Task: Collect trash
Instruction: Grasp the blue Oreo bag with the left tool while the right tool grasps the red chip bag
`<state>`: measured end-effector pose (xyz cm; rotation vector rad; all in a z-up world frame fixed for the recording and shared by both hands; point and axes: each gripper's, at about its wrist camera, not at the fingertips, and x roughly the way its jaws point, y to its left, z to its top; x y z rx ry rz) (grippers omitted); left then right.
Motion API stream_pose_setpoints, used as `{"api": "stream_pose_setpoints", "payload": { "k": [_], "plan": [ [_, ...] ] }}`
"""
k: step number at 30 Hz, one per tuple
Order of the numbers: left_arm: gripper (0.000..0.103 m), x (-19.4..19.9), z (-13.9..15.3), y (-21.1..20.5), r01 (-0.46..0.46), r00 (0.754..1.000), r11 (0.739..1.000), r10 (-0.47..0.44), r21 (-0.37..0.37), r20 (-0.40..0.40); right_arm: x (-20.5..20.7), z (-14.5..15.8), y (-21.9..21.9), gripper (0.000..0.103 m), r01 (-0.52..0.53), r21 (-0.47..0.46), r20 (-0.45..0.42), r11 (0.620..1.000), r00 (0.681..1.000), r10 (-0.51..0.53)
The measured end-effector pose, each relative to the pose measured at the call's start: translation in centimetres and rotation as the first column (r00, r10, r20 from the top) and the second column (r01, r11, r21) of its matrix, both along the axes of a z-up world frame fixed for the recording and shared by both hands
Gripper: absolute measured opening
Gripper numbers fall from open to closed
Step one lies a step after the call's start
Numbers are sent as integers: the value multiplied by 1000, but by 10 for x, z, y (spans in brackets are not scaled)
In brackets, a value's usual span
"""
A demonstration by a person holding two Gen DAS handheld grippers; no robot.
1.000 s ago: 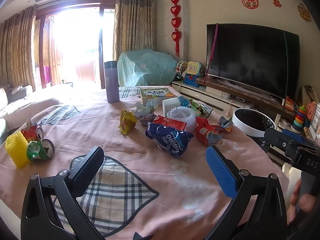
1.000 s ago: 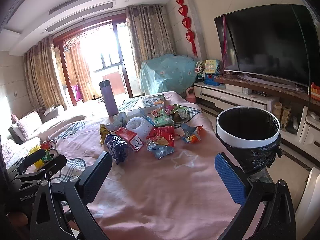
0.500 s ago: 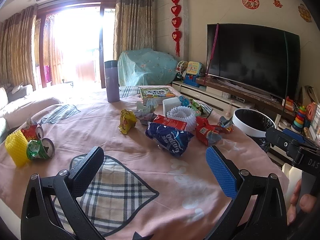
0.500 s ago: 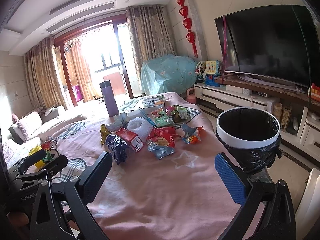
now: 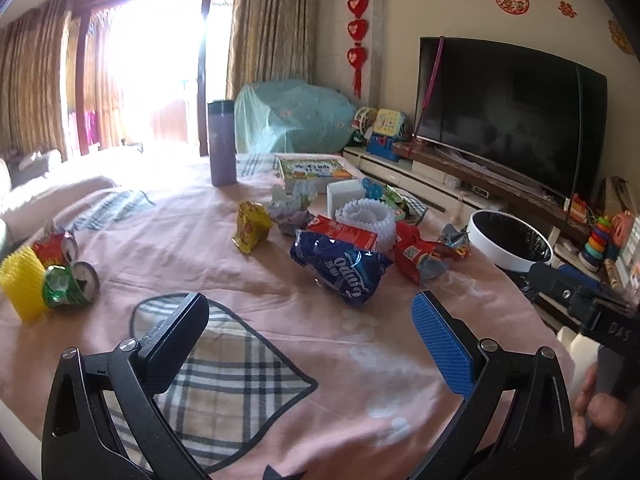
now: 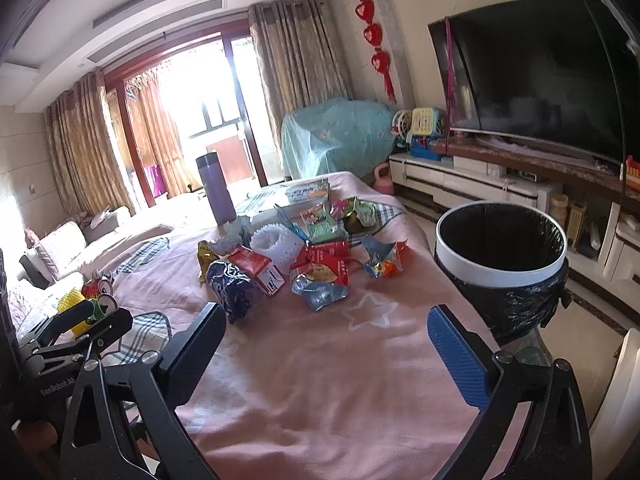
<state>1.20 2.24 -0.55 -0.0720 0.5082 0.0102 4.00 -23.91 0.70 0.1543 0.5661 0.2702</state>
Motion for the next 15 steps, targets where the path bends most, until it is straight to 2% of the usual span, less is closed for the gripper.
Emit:
{"api": "stream_pose_setpoints", "payload": {
  "k": [3, 7, 11, 15],
  "plan": [
    [98, 15, -1, 0, 19, 999, 999, -20, -26, -38, 13, -4, 0, 89, -22, 7, -38, 1000, 999, 22],
    [85, 40, -8, -5, 48, 994, 998, -52, -46, -98, 31, -14, 2, 80, -60, 12, -93, 998, 994, 61],
    [83, 67, -17, -9, 62, 986, 996, -70, -58, -154, 52, -25, 7, 68, -96, 2, -146, 995, 985, 96],
    [82, 89, -27, -15, 78, 976, 995, -88, -54, -200, 72, -34, 12, 61, -119, -16, -184, 993, 976, 114]
  ]
}}
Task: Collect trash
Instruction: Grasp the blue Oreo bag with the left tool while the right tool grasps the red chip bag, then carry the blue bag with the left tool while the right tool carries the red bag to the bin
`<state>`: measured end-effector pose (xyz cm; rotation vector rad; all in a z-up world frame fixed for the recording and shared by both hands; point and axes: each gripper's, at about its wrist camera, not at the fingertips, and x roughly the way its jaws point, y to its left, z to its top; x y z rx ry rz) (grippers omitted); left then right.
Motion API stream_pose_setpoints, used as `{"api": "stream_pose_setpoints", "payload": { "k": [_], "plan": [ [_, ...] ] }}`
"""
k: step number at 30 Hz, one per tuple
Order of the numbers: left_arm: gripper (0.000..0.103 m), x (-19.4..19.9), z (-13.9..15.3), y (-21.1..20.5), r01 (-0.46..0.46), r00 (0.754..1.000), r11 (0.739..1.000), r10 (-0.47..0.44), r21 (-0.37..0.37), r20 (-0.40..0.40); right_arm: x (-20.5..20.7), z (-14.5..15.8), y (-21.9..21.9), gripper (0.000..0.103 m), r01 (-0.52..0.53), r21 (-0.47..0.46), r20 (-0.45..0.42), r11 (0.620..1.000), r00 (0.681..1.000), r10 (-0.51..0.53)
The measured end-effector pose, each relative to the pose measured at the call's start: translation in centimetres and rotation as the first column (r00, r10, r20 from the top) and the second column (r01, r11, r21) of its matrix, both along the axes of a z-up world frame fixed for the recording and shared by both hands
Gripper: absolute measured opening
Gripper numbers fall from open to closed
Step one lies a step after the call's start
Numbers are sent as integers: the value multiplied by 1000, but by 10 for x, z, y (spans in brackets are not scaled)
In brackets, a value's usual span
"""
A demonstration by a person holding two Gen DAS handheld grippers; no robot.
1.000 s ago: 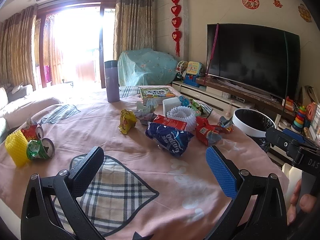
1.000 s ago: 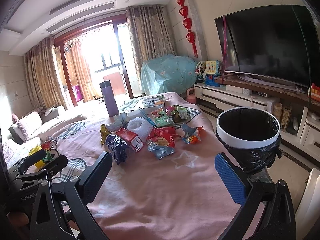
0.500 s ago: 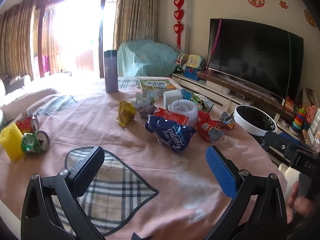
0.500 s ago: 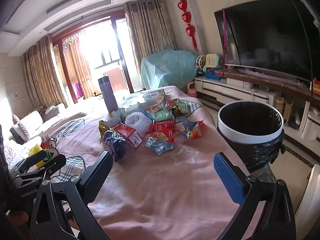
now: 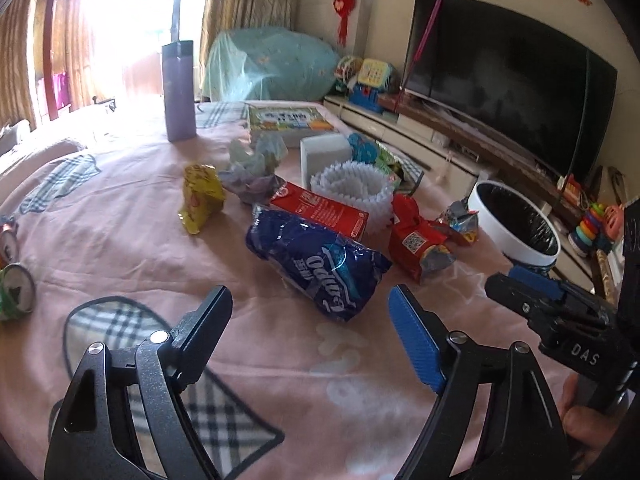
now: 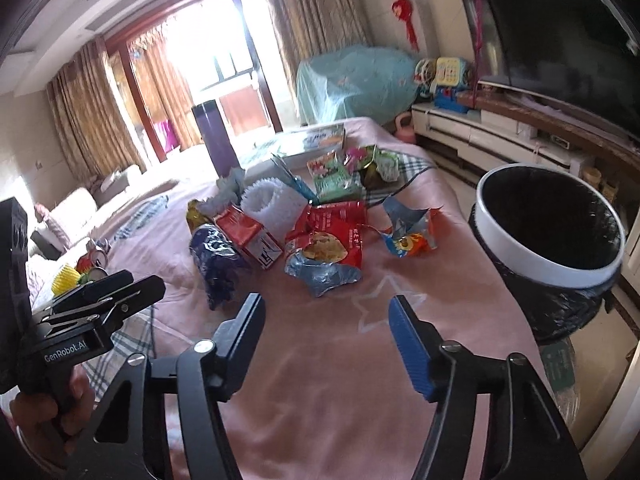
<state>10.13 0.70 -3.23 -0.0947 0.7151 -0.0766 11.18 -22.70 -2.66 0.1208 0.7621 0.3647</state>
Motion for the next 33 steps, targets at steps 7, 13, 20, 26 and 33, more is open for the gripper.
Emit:
{"api": "stream_pose_setpoints", "payload": {
  "k": [7, 13, 20, 26, 33],
  "plan": [
    [82, 32, -26, -7, 15, 995, 1000, -16, -13, -96, 33, -14, 6, 56, -25, -26, -59, 999, 998, 23],
    [54, 47, -36, -2, 9, 992, 999, -15, -50, -129, 56, -30, 11, 42, -55, -26, -124, 998, 991, 51],
    [34, 35, -34, 9, -6, 995, 995, -4, -98, -100, 60, -36, 18, 3, -60, -21, -122, 998, 991, 57],
    [30, 17, -27, 17, -9, 997, 995, 0, -103, -83, 42, -24, 10, 0, -50, 5, -85, 999, 995, 50],
    [30, -10, 0, -7, 84, 996, 993, -86, -79, -18, 13, -7, -18, 0, -4, 43, -64, 999, 998, 6]
  ]
}}
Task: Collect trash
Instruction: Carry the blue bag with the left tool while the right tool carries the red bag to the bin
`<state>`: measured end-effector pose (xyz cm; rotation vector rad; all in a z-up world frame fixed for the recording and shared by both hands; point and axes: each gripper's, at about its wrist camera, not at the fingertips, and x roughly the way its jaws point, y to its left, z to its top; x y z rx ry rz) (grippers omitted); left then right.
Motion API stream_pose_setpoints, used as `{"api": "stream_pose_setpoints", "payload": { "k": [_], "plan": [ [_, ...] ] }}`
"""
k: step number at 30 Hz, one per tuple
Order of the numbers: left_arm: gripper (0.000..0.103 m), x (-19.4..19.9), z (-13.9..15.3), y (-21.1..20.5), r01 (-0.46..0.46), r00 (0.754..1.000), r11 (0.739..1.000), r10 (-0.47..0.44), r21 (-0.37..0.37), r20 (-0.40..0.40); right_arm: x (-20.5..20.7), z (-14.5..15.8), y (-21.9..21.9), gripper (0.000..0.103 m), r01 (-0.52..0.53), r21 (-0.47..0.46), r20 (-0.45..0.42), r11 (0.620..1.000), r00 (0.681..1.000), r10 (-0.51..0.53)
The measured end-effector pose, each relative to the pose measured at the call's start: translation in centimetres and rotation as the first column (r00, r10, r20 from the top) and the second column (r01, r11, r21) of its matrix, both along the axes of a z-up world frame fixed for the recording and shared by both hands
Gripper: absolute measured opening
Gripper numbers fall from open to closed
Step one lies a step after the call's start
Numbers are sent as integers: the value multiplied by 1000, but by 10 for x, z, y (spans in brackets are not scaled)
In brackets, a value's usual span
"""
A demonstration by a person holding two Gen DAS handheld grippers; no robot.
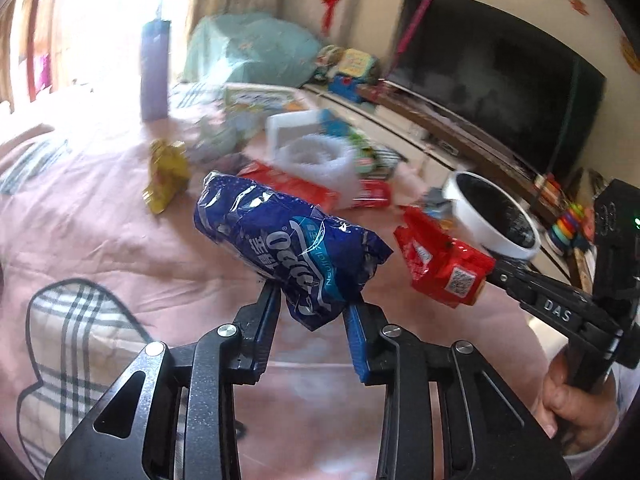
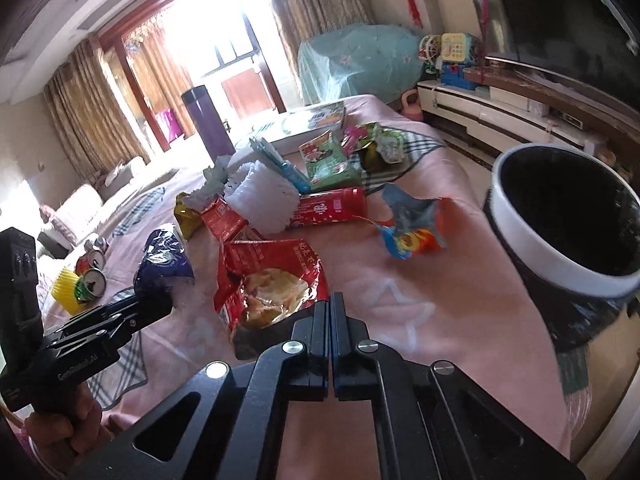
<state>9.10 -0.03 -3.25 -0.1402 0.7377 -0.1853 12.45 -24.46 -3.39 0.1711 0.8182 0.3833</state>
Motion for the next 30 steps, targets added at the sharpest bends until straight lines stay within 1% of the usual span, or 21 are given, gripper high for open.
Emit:
{"api": "stream_pose_setpoints", "payload": {
  "k": [6, 11, 17, 23, 30],
  "plan": [
    [30, -9, 16, -37, 115, 993, 993, -115, 11, 29, -18, 15, -41, 0, 91, 17, 27, 996, 995, -91],
    [30, -6, 26, -71, 194, 980, 981, -195, 26, 47, -26, 24, -78, 0, 184, 37, 46, 982, 982, -185],
    [30, 6, 34, -113, 287, 956, 957, -289, 31, 49, -23, 30, -120, 0, 276, 54, 60, 960, 958, -279],
    [30, 27, 31, -147, 341, 939, 939, -343, 49, 28, -14, 30, -152, 0, 335, 55, 67, 941, 939, -338],
    [30, 49, 36, -189, 414, 909, 909, -415, 53, 31, 6, 28, -182, 0, 383, 35, 47, 923, 922, -384]
  ]
}}
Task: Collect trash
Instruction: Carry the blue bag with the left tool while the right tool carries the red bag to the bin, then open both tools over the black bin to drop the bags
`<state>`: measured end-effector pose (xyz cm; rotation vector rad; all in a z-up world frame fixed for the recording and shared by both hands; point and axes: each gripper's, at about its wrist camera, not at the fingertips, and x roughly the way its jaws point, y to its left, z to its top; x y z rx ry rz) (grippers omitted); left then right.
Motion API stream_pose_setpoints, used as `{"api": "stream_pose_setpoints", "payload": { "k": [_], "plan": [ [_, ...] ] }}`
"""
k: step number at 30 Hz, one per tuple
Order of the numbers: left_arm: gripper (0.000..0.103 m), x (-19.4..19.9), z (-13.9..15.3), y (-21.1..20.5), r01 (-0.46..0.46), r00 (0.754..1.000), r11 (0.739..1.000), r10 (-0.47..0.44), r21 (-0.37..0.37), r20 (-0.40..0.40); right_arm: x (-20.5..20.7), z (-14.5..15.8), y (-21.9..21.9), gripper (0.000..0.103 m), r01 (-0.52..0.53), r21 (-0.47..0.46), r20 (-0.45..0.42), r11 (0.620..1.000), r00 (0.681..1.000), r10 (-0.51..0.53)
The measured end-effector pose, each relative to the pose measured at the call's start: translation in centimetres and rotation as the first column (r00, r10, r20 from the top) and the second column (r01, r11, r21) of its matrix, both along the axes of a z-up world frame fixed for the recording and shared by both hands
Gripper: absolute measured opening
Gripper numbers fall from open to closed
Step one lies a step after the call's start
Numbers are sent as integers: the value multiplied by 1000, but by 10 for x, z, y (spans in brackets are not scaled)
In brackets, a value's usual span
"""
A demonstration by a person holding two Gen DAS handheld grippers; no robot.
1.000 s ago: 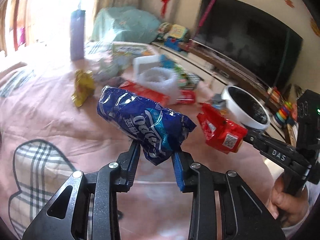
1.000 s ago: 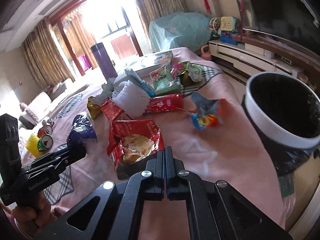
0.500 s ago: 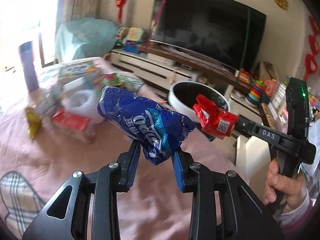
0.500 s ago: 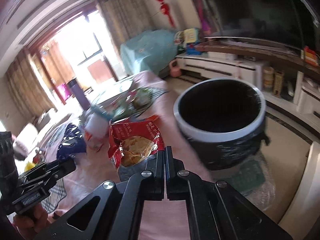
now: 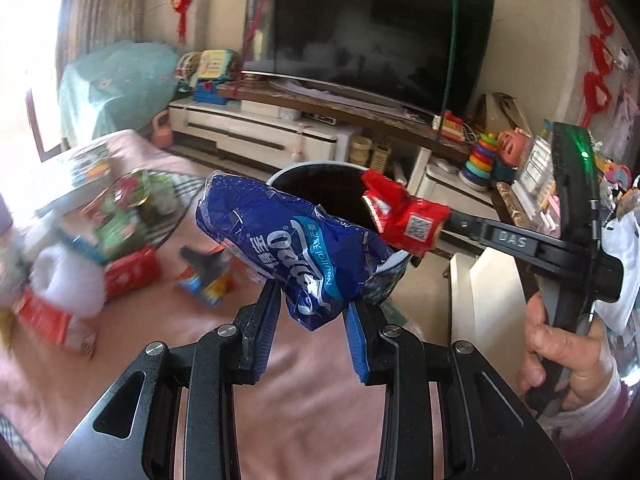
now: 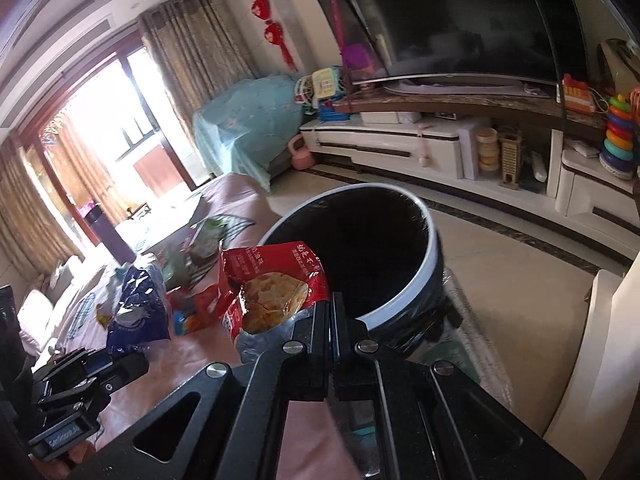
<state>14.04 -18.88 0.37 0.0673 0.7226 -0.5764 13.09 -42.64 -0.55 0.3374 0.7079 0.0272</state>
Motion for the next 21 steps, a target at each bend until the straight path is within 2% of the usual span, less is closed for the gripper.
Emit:
{"api": "stream_pose_setpoints", "payload": {
  "k": [17, 19, 20, 21],
  "plan": [
    [31, 74, -16, -61, 72, 992, 997, -73, -12, -100, 70, -12, -34, 0, 42, -65, -95, 997, 994, -48],
    [37, 82, -20, -65, 71, 991, 997, -71, -1, -116, 75, -15, -35, 2, 52, -84, -110, 995, 992, -61],
    [42, 84, -22, -66, 64, 991, 998, -62, 8, -121, 77, -17, -36, 6, 57, -92, -117, 994, 991, -68],
    [54, 85, -24, -66, 57, 991, 998, -54, 17, -120, 79, -19, -37, 6, 58, -96, -124, 994, 990, -69]
  ]
}}
